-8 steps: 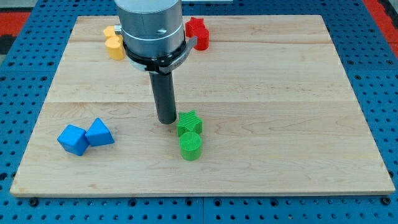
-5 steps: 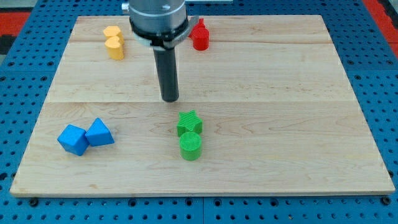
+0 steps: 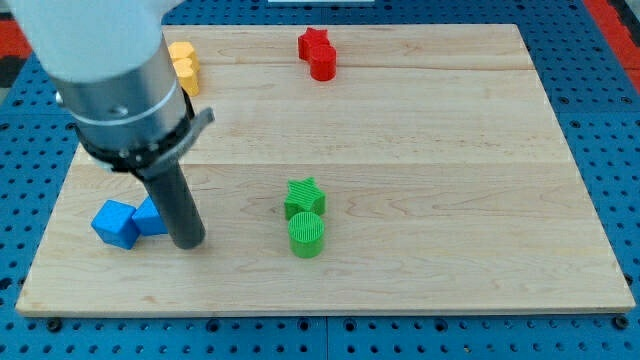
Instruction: Separate the green star from green circle
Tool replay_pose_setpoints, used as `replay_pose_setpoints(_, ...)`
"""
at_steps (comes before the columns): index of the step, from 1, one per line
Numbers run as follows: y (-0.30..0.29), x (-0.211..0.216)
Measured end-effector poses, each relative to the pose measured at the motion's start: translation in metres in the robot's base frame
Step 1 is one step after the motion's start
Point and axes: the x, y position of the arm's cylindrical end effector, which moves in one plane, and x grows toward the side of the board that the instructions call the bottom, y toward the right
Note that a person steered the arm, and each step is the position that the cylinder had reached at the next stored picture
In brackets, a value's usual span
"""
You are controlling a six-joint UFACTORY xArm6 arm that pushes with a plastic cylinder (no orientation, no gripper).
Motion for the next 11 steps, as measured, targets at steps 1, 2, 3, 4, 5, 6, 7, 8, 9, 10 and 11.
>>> replay_pose_setpoints(1,0.065,0.004)
replay_pose_setpoints(2,0.068,0.006)
replay_pose_setpoints(3,0.073,0.012)
replay_pose_setpoints(4,0.098,0.016)
replay_pose_setpoints(5,0.111,-0.003)
replay_pose_setpoints(6,0.111,-0.06)
replay_pose_setpoints(7,0.11,-0.115)
replay_pose_setpoints(8,0.085,-0.153)
replay_pose_setpoints(9,0.02,-0.163)
replay_pose_setpoints(10,-0.014,-0.159)
replay_pose_setpoints(11,-0.044,-0.149)
